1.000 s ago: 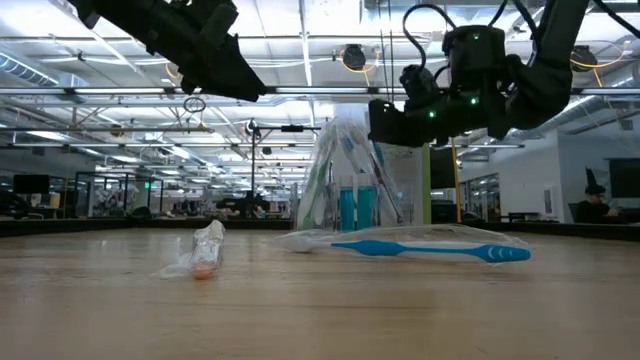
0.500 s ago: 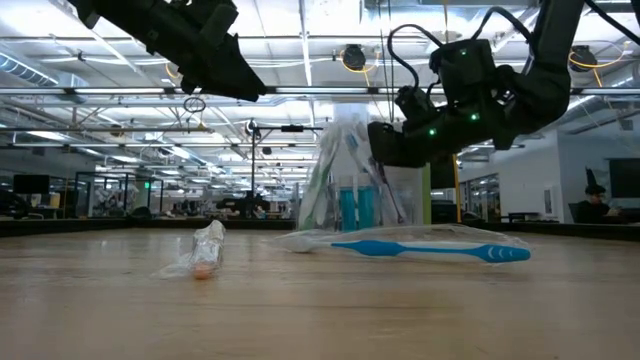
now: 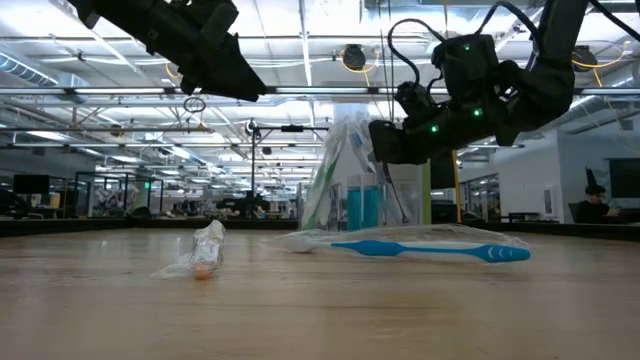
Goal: Pick & Place toothbrushing station
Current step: Put the right blue toothbrush into the transparent organizer, then put the orange toothbrush into the transparent organizer
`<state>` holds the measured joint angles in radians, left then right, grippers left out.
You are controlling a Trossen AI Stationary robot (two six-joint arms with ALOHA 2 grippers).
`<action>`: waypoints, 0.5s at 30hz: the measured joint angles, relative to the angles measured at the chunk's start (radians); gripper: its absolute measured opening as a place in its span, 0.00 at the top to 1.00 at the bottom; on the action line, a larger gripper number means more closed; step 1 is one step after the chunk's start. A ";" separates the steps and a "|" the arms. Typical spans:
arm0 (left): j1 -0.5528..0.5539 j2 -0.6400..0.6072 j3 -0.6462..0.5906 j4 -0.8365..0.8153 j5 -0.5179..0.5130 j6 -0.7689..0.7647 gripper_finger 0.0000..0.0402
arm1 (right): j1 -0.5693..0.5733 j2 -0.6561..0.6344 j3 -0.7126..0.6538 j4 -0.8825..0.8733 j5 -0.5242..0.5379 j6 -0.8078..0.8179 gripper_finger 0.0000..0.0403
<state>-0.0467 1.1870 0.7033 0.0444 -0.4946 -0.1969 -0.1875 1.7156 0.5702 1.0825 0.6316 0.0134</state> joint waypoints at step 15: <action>-0.059 0.000 0.000 -0.046 0.122 -0.018 0.58 | 0.024 -0.244 0.000 -0.216 -0.005 -0.007 0.67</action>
<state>-0.1058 1.1866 0.7033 -0.0015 -0.3728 -0.2148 -0.1633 1.4715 0.5701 0.8669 0.6270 0.0064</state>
